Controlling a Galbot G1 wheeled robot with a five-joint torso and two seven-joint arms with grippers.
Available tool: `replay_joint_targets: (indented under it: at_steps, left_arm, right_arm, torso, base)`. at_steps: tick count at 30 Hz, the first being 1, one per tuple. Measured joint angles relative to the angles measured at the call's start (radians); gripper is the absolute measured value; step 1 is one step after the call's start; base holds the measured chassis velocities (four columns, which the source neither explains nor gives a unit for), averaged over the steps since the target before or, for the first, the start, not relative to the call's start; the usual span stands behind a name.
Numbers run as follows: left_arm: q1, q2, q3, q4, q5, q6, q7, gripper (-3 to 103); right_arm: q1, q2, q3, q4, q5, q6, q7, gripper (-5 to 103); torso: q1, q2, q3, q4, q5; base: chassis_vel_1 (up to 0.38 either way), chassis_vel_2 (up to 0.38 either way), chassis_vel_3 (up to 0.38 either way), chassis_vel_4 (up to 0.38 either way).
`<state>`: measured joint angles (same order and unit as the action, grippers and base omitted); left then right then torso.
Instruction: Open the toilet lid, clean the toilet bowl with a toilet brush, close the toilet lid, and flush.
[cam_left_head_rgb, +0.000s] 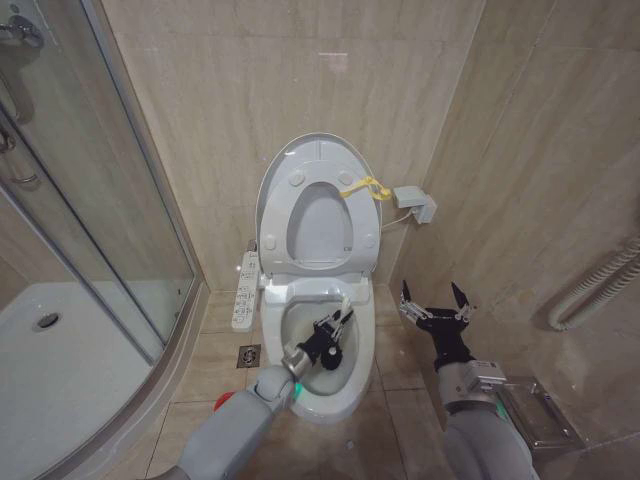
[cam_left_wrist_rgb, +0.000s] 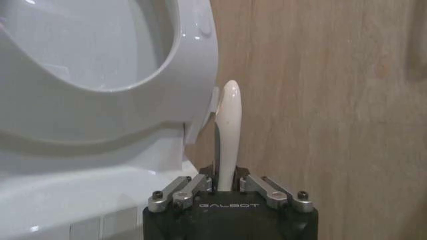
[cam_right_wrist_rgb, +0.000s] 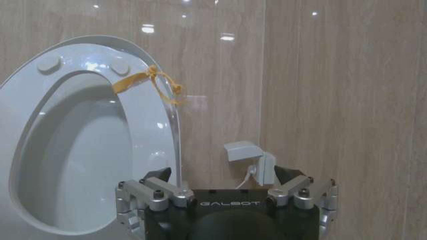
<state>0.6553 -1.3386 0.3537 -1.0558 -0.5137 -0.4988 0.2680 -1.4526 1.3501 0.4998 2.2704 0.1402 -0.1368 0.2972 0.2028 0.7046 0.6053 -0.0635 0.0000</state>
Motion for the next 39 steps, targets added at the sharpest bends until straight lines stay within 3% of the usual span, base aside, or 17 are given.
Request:
replay_joint_targets:
  at_steps: [11, 19, 24, 39]
  left_arm:
    - [-0.004, -0.002, 0.014, -0.174, -0.023, 0.055, -0.046, 18]
    - [0.034, 0.011, 0.012, -0.129, -0.007, 0.046, -0.038, 18]
    - [0.046, 0.025, -0.004, -0.092, 0.024, 0.009, -0.033, 18]
    - [0.042, 0.026, -0.008, -0.219, -0.034, 0.046, -0.059, 18]
  right_arm:
    - [0.000, 0.000, 0.000, 0.000, 0.000, 0.000, 0.000, 100]
    - [0.000, 0.000, 0.000, 0.000, 0.000, 0.000, 0.000, 100]
    - [0.000, 0.000, 0.000, 0.000, 0.000, 0.000, 0.000, 100]
    - [0.000, 0.000, 0.000, 0.000, 0.000, 0.000, 0.000, 100]
  torso:
    - [0.000, 0.000, 0.000, -0.0008, 0.0000]
    - [0.000, 0.000, 0.000, -0.0005, -0.0001]
    - [0.000, 0.000, 0.000, -0.0006, -0.0003]
    - [0.000, 0.000, 0.000, -0.0006, 0.0000]
  base:
    - [0.000, 0.000, 0.000, 0.000]
    - [0.000, 0.000, 0.000, 0.000]
    - [0.000, 0.000, 0.000, 0.000]
    - [0.000, 0.000, 0.000, 0.000]
